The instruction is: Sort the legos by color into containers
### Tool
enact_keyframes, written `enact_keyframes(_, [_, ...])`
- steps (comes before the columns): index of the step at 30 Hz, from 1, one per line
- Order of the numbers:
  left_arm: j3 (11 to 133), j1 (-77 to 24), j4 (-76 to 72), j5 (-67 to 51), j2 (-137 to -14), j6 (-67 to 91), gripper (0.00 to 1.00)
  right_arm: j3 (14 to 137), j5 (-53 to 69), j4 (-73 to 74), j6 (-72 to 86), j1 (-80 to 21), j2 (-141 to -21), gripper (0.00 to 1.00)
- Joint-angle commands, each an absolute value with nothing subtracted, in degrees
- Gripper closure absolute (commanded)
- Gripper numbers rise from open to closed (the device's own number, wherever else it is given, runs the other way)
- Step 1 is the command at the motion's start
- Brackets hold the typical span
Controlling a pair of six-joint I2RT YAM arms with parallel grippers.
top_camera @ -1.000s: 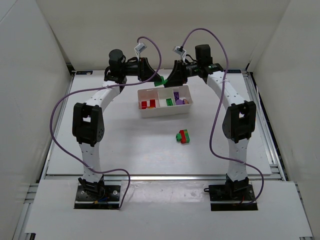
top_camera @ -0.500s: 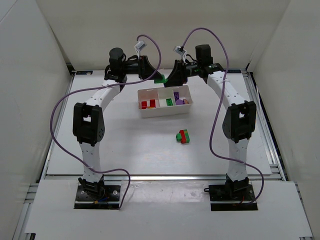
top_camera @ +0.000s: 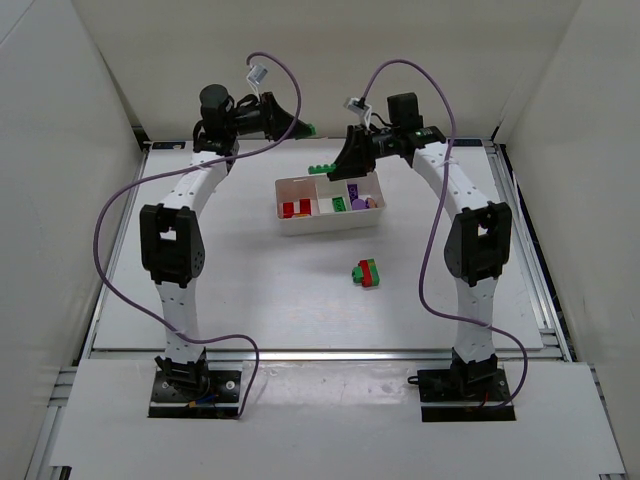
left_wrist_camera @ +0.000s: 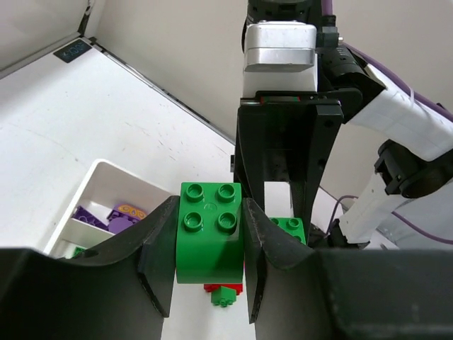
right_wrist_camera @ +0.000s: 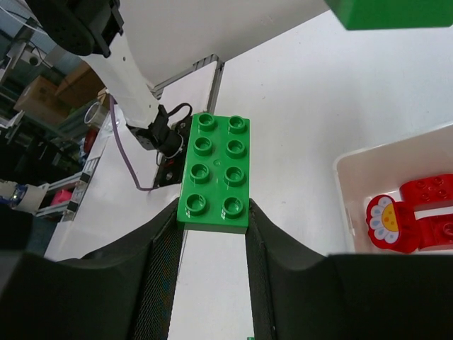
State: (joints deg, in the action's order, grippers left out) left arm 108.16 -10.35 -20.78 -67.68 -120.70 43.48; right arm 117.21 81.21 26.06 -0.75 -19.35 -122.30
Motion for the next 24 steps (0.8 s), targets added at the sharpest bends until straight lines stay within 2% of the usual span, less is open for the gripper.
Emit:
enact_keyframes(1, [109.1, -10.8, -19.1, -66.0, -120.1, 40.9, 0.9, 118.9, 82.0, 28.7, -4.6, -18.9, -121.0, 1.0])
enact_keyframes(6, [102.8, -11.7, -11.4, -61.3, -117.5, 34.6, 0.9, 116.7, 75.9, 39.1, -14.7, -15.2, -118.7, 1.0])
enact_keyframes(12, [101.2, -11.8, -2.5, -49.1, -115.1, 26.3, 0.9, 114.1, 54.8, 45.1, -24.1, -16.3, -116.9, 1.0])
enact_keyframes(17, [104.1, -10.7, 3.9, -40.2, -114.6, 21.8, 0.89, 120.7, 39.2, 49.6, -26.8, -21.9, -120.9, 1.0])
enact_keyframes(21, [106.7, -10.7, 12.2, -32.7, -113.9, 17.8, 0.88, 131.8, 31.7, 54.8, -26.4, -25.0, -128.7, 1.0])
enact_keyframes(24, [107.9, -10.6, 15.0, -30.5, -113.3, 15.7, 0.87, 133.4, 26.4, 56.9, -25.3, -26.3, -131.7, 1.0])
